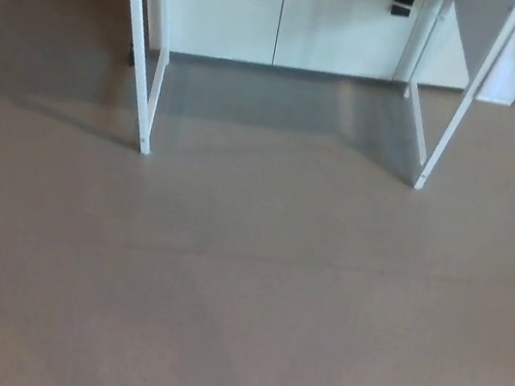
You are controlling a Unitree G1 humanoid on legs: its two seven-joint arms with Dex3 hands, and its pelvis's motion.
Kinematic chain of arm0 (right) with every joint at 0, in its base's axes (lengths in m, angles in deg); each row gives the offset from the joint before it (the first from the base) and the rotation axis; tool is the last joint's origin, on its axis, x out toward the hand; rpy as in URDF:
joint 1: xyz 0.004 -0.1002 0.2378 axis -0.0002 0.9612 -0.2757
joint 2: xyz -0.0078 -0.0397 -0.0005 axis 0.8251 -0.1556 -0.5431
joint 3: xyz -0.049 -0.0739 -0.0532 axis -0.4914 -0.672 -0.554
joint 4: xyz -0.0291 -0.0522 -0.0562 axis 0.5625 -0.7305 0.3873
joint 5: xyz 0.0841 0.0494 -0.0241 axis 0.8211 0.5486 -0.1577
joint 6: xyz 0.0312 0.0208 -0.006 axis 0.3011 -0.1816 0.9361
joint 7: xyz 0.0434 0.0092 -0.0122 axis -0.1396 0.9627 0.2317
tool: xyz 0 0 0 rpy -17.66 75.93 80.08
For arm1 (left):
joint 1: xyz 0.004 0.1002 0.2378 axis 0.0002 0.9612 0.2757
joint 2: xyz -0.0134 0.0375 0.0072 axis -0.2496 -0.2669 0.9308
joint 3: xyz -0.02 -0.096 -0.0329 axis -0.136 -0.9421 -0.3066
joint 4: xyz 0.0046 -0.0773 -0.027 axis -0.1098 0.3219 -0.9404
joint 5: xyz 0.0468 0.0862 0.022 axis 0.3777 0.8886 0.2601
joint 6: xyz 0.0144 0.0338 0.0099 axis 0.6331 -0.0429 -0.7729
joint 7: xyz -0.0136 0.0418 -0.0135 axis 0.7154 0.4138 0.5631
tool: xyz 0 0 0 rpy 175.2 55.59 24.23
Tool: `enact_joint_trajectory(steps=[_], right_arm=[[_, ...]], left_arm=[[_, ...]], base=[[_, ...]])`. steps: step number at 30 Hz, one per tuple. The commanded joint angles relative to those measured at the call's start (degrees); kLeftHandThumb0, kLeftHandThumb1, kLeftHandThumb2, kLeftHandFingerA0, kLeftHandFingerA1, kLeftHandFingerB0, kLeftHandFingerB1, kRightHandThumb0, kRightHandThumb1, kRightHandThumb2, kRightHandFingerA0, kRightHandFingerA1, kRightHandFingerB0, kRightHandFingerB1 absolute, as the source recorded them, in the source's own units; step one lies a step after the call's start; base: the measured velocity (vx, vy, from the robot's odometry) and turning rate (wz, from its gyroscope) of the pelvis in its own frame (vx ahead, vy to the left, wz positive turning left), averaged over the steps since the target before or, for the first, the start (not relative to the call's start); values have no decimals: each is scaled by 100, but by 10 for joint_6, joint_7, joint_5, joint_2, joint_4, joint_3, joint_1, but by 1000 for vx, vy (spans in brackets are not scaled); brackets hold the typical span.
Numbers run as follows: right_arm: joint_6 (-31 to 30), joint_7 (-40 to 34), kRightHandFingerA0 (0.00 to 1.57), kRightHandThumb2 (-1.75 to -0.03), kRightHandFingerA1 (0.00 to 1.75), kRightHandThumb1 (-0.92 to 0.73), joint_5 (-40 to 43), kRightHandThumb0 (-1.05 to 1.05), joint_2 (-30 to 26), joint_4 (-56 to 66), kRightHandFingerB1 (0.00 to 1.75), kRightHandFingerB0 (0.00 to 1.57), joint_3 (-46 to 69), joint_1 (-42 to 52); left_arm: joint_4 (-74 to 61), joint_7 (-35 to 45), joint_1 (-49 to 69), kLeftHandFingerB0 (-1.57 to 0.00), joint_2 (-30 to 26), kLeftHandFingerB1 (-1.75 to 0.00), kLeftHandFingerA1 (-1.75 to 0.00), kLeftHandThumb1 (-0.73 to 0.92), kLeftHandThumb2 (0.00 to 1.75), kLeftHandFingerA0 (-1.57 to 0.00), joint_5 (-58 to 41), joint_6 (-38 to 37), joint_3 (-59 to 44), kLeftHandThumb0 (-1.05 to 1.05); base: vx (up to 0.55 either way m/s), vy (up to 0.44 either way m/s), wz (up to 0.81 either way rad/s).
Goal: The robot walks towards a desk on which an eraser is kept on the left hand side and a container is kept on the right hand side. The robot picks up the eraser using its left hand and places it in the container.
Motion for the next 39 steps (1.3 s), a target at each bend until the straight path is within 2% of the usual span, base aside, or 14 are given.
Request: enact_joint_trajectory(steps=[1, 7, 10, 11, 12, 17, 19, 21, 24, 25, 26, 30, 31, 39], right_arm=[[3, -6, 71, -55, 59, -52, 4, -23, -2, 8, 51, 43, 6, -1], [8, -10, 76, -55, 61, -51, -4, -24, 0, 4, 51, 44, 2, -3], [23, -53, 116, -53, 116, -43, -36, -17, 3, 11, 77, 63, -3, 2], [34, -66, 127, -79, 121, -25, -52, -6, -1, 13, 83, 65, -8, 3], [38, -76, 124, -59, 129, -37, -64, -2, -3, 16, 90, 65, -12, 4], [58, -84, 123, -82, 118, -20, -61, 11, -1, 17, 73, 52, -10, 13], [56, -85, 113, -65, 116, -29, -64, 9, -2, 21, 65, 50, -12, 14], [45, -79, 77, -50, 64, -34, -64, -22, -3, 29, 56, 42, -15, 17], [33, -55, 48, -50, 59, -35, -47, -35, -6, 23, 51, 32, -18, 11], [8, -21, 15, -53, 50, -43, -43, -53, -22, 17, 42, 14, -26, -1], [7, -18, 5, -83, 55, -20, -46, -37, -27, 17, 51, 0, -28, -3], [2, -36, 5, -88, 55, -27, -69, -39, -37, 27, 52, 0, -41, 0], [0, -33, 11, -56, 56, -50, -67, -65, -39, 30, 34, 4, -42, -1], [-15, -26, 5, -78, 55, -39, -61, -70, -48, 33, 32, 2, -48, -3]], left_arm=[[30, -12, -1, -34, -15, -36, -60, 56, 57, -37, 15, -33, 4, -42], [24, -13, 7, -32, -38, -37, -62, 58, 58, -35, 15, -34, -2, -44], [33, -32, 3, -33, -43, -37, -60, 57, 57, -37, 31, -36, 3, -45], [38, -28, 2, -32, -43, -37, -60, 57, 57, -37, 27, -42, 2, -45], [46, -28, -1, -32, -45, -37, -61, 57, 57, -37, 30, -49, 4, -46], [45, -38, 4, -34, -47, -36, -61, 58, 58, -39, 42, -58, 11, -47], [48, -38, 4, -34, -48, -35, -60, 58, 58, -39, 41, -61, 12, -47], [59, -35, -1, -34, -49, -36, -60, 58, 58, -39, 37, -65, 12, -47], [63, -38, 0, -34, -52, -35, -59, 58, 58, -39, 39, -69, 14, -48], [63, -38, -1, -34, -50, -35, -59, 58, 58, -38, 36, -65, 13, -48], [61, -37, 0, -33, -50, -35, -60, 58, 58, -38, 36, -65, 14, -48], [55, -37, 7, -32, -53, -36, -59, 58, 57, -37, 39, -71, 17, -48], [50, -42, 8, -32, -52, -36, -58, 58, 57, -37, 41, -64, 18, -47], [65, -45, 8, -32, -50, -37, -60, 58, 57, -37, 41, -78, 21, -46]], base=[[286, -38, 8], [400, -176, 22], [335, -144, 7], [203, -58, -4], [252, -40, -10], [262, 65, -14], [402, 212, 25], [358, 261, -52], [323, 136, -2], [264, 111, 9], [271, 84, 9], [274, -49, 17], [277, -173, 14], [355, -268, 26]])
